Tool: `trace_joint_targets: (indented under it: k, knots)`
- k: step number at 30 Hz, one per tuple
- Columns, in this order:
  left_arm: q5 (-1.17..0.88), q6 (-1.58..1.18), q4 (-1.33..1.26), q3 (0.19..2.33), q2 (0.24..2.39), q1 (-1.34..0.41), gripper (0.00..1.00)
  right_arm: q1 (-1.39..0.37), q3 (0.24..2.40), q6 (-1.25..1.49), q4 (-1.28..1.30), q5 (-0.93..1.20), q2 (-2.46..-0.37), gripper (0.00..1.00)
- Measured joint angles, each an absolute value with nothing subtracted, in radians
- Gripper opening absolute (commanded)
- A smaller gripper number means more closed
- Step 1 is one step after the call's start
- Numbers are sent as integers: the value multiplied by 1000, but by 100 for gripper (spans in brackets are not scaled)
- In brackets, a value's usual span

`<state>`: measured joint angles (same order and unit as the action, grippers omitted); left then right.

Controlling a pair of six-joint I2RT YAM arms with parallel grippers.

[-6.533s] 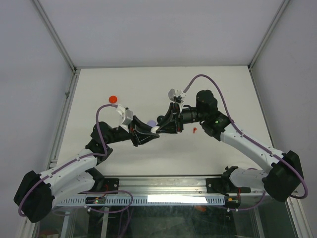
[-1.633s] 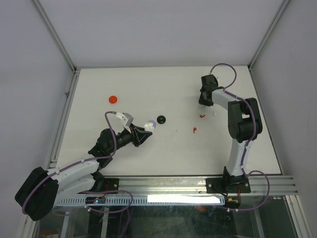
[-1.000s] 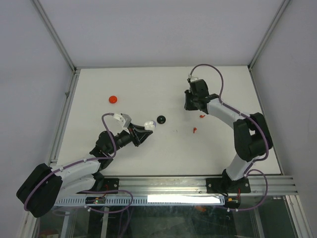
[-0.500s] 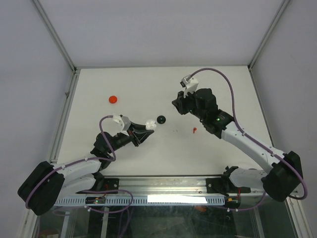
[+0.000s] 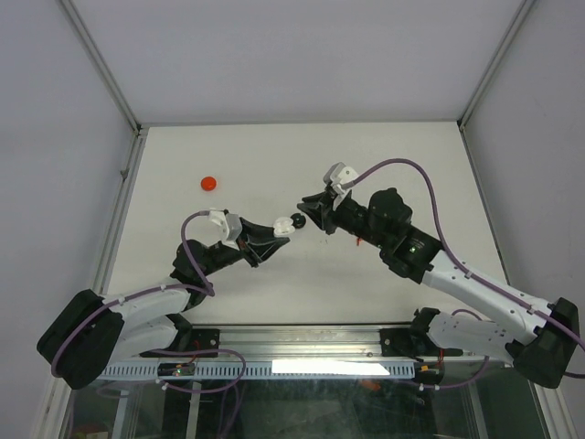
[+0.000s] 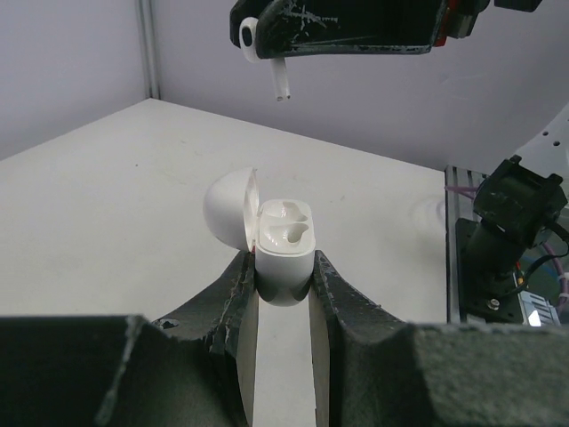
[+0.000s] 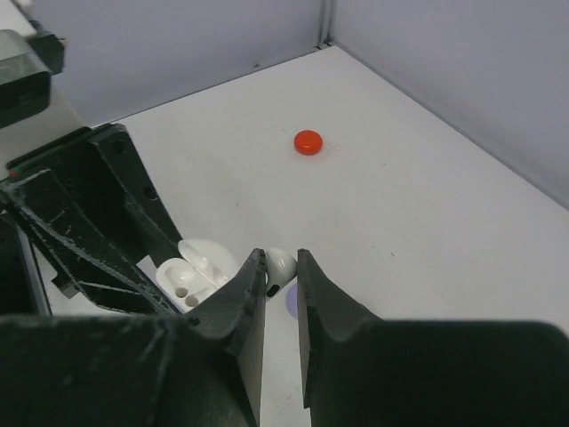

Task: Insert the wireless bluetooth earbuds into the charging case
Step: Pick up the earbud from the center of the board, then place the earbud in the charging case.

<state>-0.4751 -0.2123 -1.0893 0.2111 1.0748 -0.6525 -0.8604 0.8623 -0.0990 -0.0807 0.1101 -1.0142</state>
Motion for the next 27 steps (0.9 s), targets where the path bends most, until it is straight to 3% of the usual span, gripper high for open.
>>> trace_joint_targets:
  k: [27]
  knots:
    - [-538, -292, -1176, 243, 1090, -653, 0, -1082, 807, -245, -244, 62, -1039, 10]
